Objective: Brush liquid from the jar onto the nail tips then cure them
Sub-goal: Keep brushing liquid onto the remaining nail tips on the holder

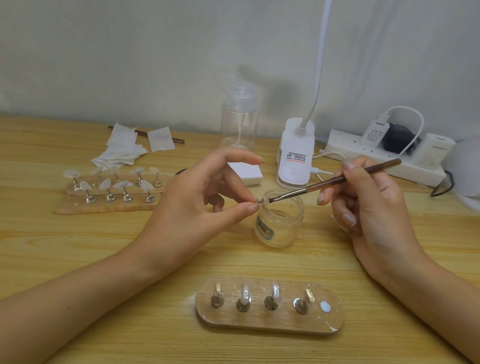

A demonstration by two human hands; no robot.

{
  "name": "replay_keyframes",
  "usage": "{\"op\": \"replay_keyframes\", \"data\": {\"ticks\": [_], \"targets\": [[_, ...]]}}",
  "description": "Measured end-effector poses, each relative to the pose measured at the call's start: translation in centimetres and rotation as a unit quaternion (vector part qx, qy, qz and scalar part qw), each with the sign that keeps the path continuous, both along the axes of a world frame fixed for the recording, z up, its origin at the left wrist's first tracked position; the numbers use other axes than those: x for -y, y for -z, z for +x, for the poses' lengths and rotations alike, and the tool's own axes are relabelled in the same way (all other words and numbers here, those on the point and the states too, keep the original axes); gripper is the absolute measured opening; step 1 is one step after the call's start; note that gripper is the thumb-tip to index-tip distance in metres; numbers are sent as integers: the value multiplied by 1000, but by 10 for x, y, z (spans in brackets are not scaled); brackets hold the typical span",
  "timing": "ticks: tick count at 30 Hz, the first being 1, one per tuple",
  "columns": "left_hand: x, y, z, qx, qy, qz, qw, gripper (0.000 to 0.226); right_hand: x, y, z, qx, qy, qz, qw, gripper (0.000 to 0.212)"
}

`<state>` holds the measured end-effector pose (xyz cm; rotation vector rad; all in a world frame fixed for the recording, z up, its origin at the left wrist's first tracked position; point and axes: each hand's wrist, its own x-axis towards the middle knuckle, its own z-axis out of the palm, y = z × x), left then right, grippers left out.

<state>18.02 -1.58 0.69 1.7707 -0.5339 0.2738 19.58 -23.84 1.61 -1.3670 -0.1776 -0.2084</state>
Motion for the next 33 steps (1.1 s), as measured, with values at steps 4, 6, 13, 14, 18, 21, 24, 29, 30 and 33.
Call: {"op": "replay_keyframes", "data": {"ticks": [4, 6, 13, 14, 18, 21, 24, 29, 30, 33], "targets": [[0, 0, -1, 7, 2, 6, 1000, 48, 0, -1, -1, 14, -9, 9, 1000, 23], [-1, 0, 0, 10, 2, 8, 1000, 48, -2, -2, -2, 25, -26, -2, 999, 22], [-1, 1, 1, 14, 7, 6, 1000, 47, -1, -2, 0, 11, -13, 6, 1000, 25], [-1, 1, 1, 17, 7, 8, 1000, 46, -2, -2, -1, 19, -25, 0, 1000, 24], [-1, 0, 0, 21, 7, 11, 1000, 46, -2, -1, 1, -2, -7, 1, 1000, 23], [-1, 0, 0, 23, 6, 14, 1000, 46, -1, -1, 1, 7, -9, 9, 1000, 26], [-1, 1, 0, 22, 6, 14, 1000, 46, -3, -1, 0, 27, -33, -10, 999, 26], [-1, 0, 0, 23, 4, 16, 1000, 45, -1, 0, 2, -4, 0, 8, 1000, 25], [-1, 0, 0, 23, 4, 17, 1000, 45, -1, -1, 1, 9, -11, 4, 1000, 24], [-1, 0, 0, 22, 6, 15, 1000, 45, -3, -1, 0, 18, -27, -13, 999, 23]]}}
